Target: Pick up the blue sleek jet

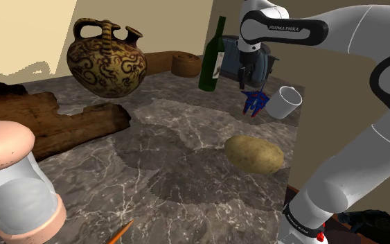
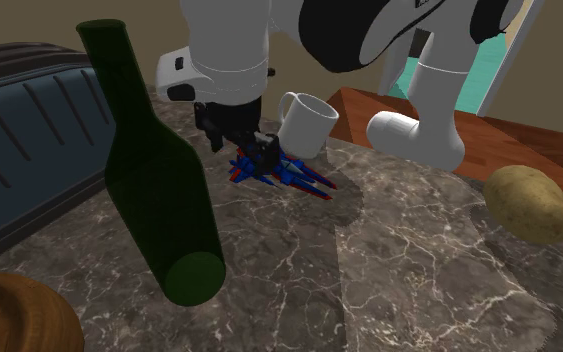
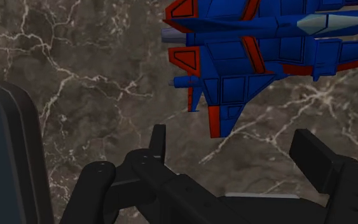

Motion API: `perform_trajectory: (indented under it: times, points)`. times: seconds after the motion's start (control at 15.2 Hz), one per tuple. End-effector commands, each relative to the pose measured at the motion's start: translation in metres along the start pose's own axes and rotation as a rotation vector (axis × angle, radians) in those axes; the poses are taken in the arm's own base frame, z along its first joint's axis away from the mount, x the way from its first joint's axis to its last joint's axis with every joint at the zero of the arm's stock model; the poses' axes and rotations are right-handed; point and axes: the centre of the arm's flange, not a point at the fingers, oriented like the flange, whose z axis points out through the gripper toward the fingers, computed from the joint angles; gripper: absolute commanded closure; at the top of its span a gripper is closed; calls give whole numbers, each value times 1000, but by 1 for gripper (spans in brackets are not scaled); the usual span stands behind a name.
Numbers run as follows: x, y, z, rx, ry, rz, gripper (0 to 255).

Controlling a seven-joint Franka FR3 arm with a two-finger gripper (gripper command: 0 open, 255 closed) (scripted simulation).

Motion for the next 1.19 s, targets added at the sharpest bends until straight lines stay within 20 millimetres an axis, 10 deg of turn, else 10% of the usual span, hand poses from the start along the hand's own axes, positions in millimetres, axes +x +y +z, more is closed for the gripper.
perform_trajectory:
  times: [0.0, 0.4, 0.46, 1.12]
  points:
    - [4, -1, 8, -1, -1, -1, 0]
    - [8, -6, 31, -1, -1, -1, 0]
    - [8, -7, 32, -1, -1, -1, 255]
    - [7, -5, 26, -1, -1, -1, 255]
